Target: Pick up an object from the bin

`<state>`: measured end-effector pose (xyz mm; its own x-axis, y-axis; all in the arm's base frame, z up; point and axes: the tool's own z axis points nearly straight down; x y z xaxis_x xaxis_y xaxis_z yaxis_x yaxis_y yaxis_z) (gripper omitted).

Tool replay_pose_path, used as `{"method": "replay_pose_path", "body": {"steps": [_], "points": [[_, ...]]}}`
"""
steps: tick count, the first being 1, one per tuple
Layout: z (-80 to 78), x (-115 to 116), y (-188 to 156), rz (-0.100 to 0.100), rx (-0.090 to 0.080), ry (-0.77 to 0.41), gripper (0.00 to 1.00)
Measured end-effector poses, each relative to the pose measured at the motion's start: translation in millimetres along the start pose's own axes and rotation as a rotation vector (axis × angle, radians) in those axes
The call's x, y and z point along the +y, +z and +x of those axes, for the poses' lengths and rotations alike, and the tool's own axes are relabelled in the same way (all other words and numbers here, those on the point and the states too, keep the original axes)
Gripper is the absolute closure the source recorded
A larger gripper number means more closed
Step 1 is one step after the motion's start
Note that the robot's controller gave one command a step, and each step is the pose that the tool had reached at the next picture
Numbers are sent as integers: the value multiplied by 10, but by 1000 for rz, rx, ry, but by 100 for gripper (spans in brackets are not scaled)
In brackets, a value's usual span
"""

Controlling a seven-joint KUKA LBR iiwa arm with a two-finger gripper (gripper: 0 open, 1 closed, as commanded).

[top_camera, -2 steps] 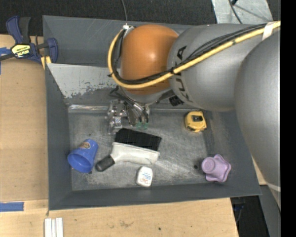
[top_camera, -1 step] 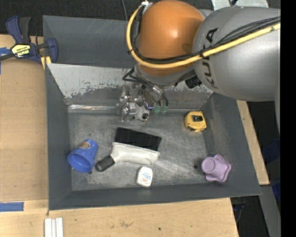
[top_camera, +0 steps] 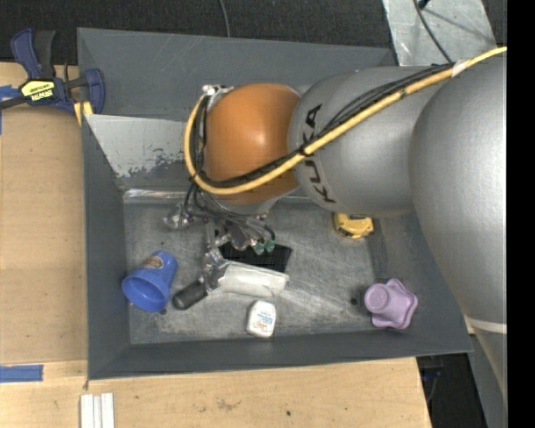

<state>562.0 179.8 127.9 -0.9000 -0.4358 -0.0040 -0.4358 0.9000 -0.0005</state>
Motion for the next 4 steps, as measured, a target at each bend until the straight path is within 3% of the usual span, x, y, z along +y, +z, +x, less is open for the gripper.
{"method": "replay_pose_path", "body": {"steps": [2, 3, 4], "points": [[-46, 40, 229, 1, -3, -50, 0], [-65, 260, 443, 7, 1, -84, 0], [-43, 381, 460, 5, 7, -186, 100]]}}
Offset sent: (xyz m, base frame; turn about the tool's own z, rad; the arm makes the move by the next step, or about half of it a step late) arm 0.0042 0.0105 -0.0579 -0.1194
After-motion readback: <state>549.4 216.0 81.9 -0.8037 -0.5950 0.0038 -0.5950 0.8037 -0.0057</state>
